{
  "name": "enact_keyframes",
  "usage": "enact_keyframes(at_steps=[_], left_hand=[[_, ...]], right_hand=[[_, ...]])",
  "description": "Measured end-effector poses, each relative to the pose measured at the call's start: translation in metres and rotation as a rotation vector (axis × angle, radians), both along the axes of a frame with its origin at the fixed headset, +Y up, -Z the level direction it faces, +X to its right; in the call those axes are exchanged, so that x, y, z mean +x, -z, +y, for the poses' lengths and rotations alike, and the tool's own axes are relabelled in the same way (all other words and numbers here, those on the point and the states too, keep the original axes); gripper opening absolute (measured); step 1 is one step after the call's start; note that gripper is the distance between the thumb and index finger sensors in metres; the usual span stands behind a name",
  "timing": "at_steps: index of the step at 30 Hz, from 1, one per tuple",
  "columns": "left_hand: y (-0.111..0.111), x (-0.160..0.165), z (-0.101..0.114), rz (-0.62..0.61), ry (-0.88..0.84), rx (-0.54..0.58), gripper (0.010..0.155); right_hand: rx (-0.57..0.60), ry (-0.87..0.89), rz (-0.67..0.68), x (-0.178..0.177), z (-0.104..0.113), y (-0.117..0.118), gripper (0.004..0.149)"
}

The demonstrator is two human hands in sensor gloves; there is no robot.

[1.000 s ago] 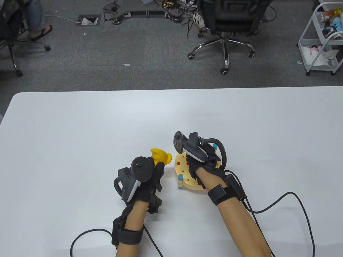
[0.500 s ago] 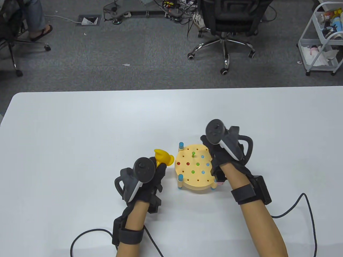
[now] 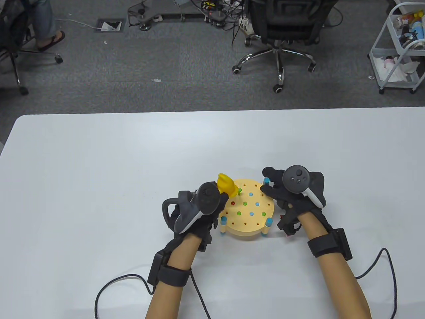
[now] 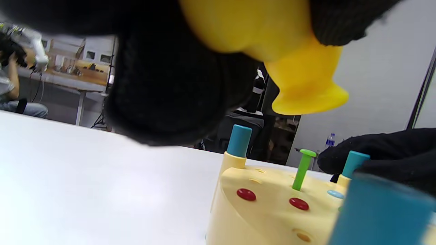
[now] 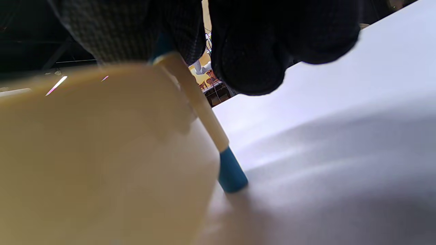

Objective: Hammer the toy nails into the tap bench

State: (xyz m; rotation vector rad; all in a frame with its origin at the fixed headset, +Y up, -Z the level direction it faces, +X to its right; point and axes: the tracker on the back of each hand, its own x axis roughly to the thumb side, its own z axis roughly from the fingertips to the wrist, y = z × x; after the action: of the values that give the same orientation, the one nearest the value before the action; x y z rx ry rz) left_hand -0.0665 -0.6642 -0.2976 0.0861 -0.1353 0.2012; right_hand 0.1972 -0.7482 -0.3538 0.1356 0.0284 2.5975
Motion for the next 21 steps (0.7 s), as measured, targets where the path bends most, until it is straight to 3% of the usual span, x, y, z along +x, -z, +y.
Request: enact_keyframes(at_steps=[6,9,10,13,14,15,16,17,18,20,21], left_hand=[[0.012,0.029,-0.001,-0.019,0.123,0.001,0.065],[0.012,0.041,-0.013,-0.036,0.29,-0.108,0.064],[0.009,0.042,-0.011,-0.006,0.369,-0.062,0.064],[0.001,0.037,-0.004,0.04,0.254,0.216,0.064],[0.001,0.036,-0.007,0.022,0.191,0.208,0.064],[0.005,0.04,-0.015,-0.038,0.206,0.11,0.064],[0.012,0.044,-0.026,-0.084,0.315,-0.06,0.064],[0.007,0.043,-0.019,0.009,0.436,-0.036,0.064],[0.006,0.043,-0.014,-0.01,0.427,0.04,0.064],[0.001,0.041,-0.001,0.026,0.313,0.189,0.064],[0.001,0.041,-0.001,0.018,0.237,0.211,0.064]], right_hand=[[-0.005,0.127,-0.001,0.003,-0.014,-0.001,0.057],[-0.004,0.125,-0.007,0.002,-0.014,-0.001,0.056],[-0.002,0.113,-0.007,0.001,-0.014,-0.001,0.056],[0.002,0.093,-0.008,0.0,-0.013,-0.001,0.056],[0.001,0.094,-0.009,0.0,-0.013,-0.001,0.056],[0.0,0.098,-0.011,0.0,-0.013,-0.002,0.056],[-0.003,0.102,-0.013,0.0,-0.013,-0.002,0.056],[-0.004,0.101,-0.014,0.0,-0.013,-0.002,0.056],[-0.002,0.099,-0.015,-0.001,-0.013,-0.002,0.056],[-0.004,0.097,-0.013,0.0,-0.013,-0.002,0.056],[-0.004,0.099,-0.014,-0.001,-0.013,-0.002,0.056]])
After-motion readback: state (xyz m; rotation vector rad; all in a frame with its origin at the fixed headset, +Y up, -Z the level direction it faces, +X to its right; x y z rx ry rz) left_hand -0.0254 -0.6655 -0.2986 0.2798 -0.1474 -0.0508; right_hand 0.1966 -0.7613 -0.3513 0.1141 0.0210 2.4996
